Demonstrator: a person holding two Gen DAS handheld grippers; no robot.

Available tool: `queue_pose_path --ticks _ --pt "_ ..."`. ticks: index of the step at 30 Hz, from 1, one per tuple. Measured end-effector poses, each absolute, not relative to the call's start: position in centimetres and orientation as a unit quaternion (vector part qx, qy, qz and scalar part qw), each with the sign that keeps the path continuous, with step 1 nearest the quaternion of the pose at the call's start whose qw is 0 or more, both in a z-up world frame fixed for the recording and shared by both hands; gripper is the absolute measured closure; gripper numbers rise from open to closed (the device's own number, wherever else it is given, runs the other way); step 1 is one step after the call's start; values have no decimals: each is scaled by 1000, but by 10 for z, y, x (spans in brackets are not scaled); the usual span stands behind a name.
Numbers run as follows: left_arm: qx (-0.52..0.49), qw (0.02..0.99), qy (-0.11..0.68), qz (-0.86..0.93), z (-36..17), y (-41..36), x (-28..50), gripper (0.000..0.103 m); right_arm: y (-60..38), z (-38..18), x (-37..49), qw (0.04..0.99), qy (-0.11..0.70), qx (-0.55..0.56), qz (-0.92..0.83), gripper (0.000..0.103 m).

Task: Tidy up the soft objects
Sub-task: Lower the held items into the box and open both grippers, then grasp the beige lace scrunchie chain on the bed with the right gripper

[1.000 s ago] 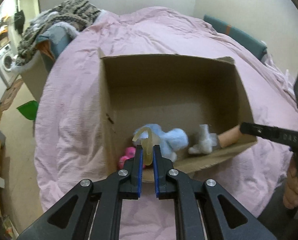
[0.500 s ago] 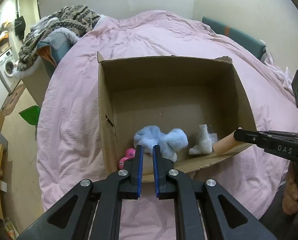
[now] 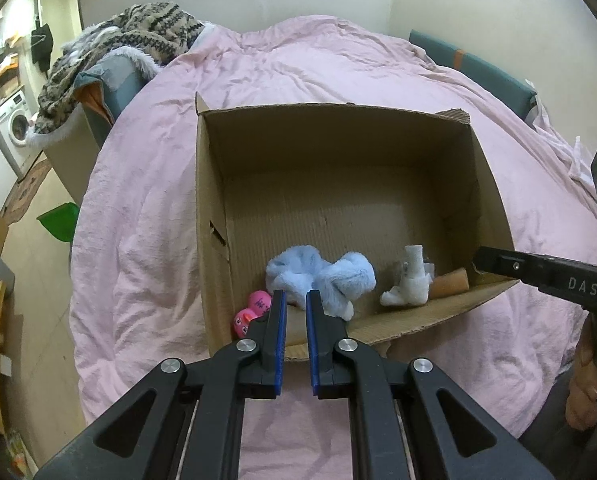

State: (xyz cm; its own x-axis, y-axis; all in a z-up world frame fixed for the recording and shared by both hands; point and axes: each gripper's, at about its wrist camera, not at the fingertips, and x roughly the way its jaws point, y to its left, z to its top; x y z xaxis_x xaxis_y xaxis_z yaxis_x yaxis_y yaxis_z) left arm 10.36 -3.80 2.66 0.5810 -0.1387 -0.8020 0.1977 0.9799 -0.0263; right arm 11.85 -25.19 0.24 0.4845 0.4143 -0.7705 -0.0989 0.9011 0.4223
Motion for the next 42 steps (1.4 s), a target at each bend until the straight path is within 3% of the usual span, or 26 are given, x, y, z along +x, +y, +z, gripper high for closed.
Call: queue_pose_path --ticks 2,4,5,7,9,42 --pt "32 889 447 -95 28 -38 103 91 -254 3 118 848 482 164 147 79" --pt "34 891 443 -94 29 -38 103 78 -254 4 118 849 481 167 144 69" --pt "35 892 441 -91 30 -38 102 73 -255 4 117 849 480 168 143 59" --pt "34 896 434 -86 33 -38 100 45 -255 5 116 851 477 171 139 40" --pt "30 902 423 -81 37 -37 98 34 -257 7 115 854 471 173 136 38" --pt "-33 876 482 -18 17 -13 58 33 -235 -8 76 822 522 166 157 38"
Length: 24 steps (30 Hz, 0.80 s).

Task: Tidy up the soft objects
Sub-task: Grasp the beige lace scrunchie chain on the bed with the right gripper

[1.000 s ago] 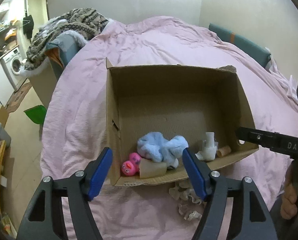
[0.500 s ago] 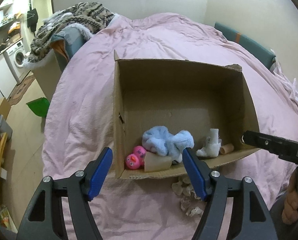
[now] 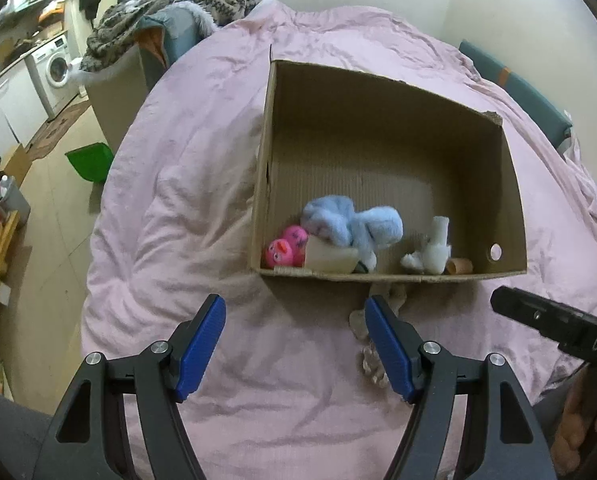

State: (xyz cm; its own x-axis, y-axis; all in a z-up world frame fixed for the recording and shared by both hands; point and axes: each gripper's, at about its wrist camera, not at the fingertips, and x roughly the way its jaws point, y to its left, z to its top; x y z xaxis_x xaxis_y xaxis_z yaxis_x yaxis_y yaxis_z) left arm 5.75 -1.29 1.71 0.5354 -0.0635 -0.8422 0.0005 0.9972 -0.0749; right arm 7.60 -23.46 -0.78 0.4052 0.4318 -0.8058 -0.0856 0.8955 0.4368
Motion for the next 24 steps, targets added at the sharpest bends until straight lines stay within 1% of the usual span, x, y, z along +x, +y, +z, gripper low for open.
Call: queue_pose_path --ticks 2,4,9,12,15,19,24 --pt "-30 876 482 -15 16 -13 54 33 -233 -12 73 815 530 170 160 37" --pt "-28 875 483 -9 15 -11 51 33 -232 -19 71 806 540 178 162 34" --pt "-50 868 494 4 10 -1 50 33 -232 -39 72 781 565 211 165 34" --pt "-56 865 499 10 8 3 52 33 -228 -48 76 774 576 210 159 34" --pt "-65 860 505 15 6 5 55 33 -214 -65 81 749 606 208 170 32" --pt "-76 854 515 17 2 6 59 33 -181 -84 83 731 638 152 186 32" --pt "-75 851 520 16 -1 3 61 33 -142 -91 81 746 638 43 188 31"
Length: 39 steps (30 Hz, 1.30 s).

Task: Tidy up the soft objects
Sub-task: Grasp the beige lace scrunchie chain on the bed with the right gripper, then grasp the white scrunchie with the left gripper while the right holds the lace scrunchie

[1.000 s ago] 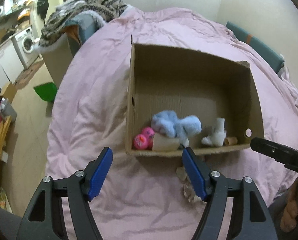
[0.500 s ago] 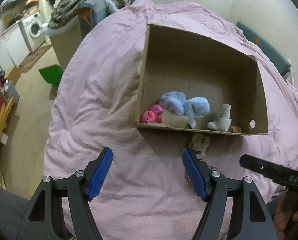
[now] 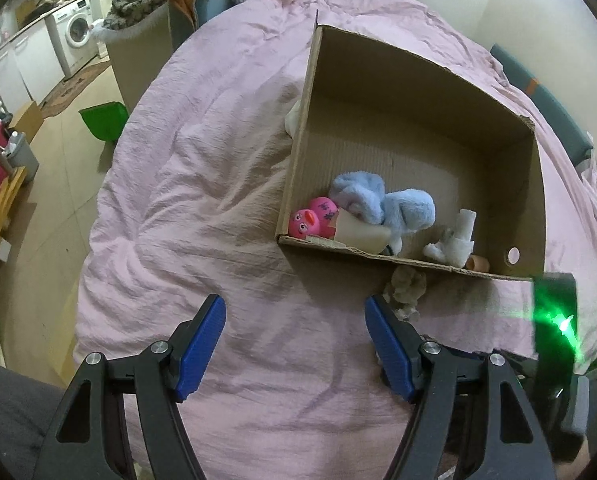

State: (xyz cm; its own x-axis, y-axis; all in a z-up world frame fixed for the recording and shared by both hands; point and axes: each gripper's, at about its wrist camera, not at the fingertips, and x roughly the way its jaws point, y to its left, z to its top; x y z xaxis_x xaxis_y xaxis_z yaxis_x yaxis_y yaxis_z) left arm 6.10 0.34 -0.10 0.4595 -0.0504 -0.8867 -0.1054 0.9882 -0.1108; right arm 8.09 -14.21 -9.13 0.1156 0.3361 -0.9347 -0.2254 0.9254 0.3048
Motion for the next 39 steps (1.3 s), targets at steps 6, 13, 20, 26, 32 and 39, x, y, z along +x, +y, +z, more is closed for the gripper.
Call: queue_pose_path --ticks 6,13,20,26,32,39 --pt "-71 849 523 9 -3 -2 62 33 -128 -95 77 747 638 5 189 60" --pt "-65 853 518 -1 -1 -8 61 33 -136 -97 77 733 650 20 199 90" --pt "-58 846 530 -14 -9 -10 61 33 -155 -70 61 745 635 36 204 90" --pt "-39 843 536 -34 -22 -30 68 33 -193 -53 52 756 623 89 179 90" --pt "-6 836 543 -76 -44 -58 79 33 -215 -47 56 772 610 121 131 90" --pt "20 830 546 -108 -67 -88 92 33 -233 -51 62 773 611 140 97 90"
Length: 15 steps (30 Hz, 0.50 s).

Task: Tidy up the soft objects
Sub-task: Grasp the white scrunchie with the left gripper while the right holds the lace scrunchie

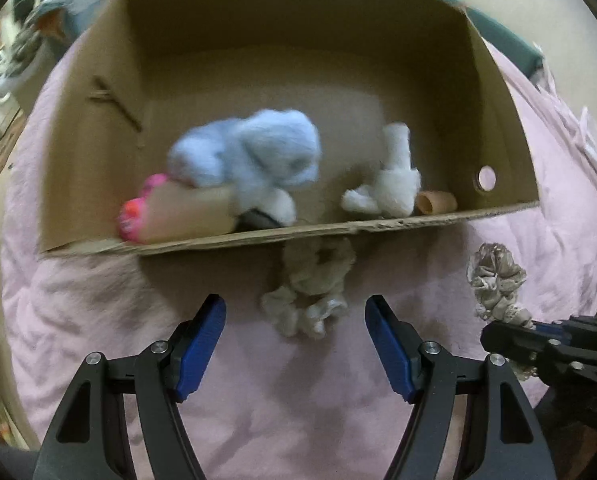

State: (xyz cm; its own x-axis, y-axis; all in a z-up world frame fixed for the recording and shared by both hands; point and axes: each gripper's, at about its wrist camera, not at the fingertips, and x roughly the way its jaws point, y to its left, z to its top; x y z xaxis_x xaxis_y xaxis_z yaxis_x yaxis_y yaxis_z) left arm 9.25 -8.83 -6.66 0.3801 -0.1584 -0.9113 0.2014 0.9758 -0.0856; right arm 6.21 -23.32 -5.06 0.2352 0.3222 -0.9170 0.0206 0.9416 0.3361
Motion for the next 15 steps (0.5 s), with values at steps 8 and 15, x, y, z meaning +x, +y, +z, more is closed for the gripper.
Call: queue_pose_path --ticks 8,15 --pt "19 817 566 -105 -87 -87 107 71 -232 -54 63 775 609 141 93 90" --pt "7 820 561 -114 -77 -79 101 90 -225 -55 65 779 604 136 102 90"
